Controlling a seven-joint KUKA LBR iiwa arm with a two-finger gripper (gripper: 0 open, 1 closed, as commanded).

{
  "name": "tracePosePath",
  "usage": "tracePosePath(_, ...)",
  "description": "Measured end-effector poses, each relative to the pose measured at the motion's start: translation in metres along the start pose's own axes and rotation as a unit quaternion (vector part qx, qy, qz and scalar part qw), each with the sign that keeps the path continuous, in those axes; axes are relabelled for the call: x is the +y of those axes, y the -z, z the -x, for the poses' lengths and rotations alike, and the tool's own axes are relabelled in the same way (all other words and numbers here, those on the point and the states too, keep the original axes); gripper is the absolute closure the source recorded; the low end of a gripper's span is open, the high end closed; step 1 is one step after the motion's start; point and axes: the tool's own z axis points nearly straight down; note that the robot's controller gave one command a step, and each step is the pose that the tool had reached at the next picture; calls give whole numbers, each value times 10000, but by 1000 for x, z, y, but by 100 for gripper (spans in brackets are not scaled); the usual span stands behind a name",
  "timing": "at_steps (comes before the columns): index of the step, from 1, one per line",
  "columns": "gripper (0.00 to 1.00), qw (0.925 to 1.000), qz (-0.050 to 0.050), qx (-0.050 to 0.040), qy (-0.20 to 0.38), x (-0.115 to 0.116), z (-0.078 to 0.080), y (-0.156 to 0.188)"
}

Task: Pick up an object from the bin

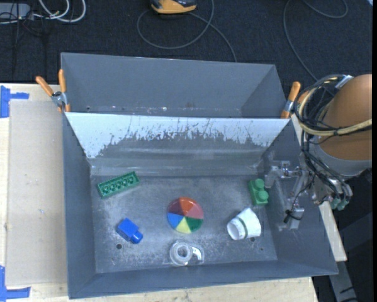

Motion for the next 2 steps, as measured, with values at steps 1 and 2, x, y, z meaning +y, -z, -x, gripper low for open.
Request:
tracePosePath(1, 0, 10000, -7, -43, 17, 1, 1, 4)
tracePosePath(2, 0, 10000, -8, -53, 82, 8, -9, -49)
